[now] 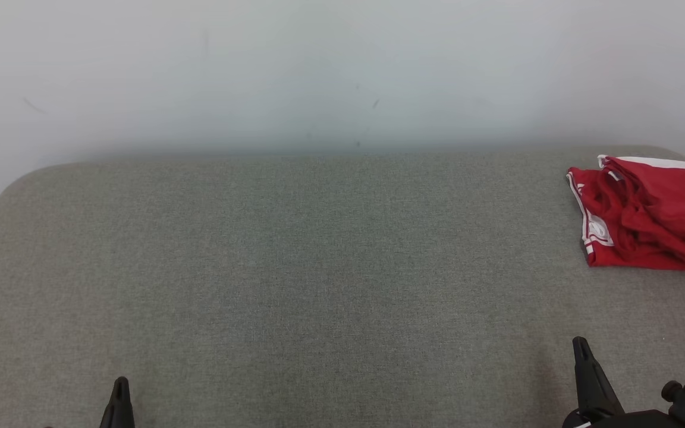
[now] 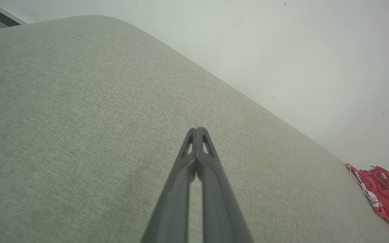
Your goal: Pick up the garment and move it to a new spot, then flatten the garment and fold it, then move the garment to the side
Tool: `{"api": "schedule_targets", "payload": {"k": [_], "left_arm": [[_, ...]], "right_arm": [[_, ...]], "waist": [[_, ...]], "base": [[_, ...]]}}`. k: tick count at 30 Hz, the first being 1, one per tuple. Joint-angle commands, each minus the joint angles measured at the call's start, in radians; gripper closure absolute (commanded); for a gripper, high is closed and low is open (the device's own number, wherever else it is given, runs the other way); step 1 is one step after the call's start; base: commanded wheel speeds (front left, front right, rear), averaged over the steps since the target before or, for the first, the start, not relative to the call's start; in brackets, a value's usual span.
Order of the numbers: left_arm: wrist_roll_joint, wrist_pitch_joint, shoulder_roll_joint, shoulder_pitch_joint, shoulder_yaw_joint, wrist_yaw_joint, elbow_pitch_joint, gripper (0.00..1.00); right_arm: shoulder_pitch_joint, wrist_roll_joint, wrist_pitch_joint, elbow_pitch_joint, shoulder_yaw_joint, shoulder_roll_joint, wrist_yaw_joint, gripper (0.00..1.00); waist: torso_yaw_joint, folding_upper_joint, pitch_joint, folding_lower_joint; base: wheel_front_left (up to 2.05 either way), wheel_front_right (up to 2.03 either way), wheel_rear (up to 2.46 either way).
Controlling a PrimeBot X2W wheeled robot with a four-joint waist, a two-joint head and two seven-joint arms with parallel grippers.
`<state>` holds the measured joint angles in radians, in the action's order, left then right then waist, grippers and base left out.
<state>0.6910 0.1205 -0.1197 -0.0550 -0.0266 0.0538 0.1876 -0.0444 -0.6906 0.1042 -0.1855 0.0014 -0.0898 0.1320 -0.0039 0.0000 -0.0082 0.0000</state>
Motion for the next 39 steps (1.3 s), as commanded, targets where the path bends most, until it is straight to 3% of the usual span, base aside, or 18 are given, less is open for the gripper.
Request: {"api": "schedule_targets", "payload": {"k": [1, 39], "left_arm": [[0.026, -0.006, -0.002, 0.027, -0.006, 0.005, -0.009, 1.00], [0.482, -0.123, 0.035, 0.101, -0.049, 0.044, 0.024, 1.00]], "right_arm": [[0.022, -0.026, -0.005, 0.010, -0.006, 0.000, -0.001, 1.00], [0.092, -0.493, -0.105, -0.024, -0.052, 0.012, -0.001, 1.00]], "waist": [[0.000, 0.0000, 0.000, 0.0000], [0.002, 0.0000, 0.005, 0.0000]], "base": [[0.00, 0.00, 0.00], [0.00, 0.00, 0.00]]}}
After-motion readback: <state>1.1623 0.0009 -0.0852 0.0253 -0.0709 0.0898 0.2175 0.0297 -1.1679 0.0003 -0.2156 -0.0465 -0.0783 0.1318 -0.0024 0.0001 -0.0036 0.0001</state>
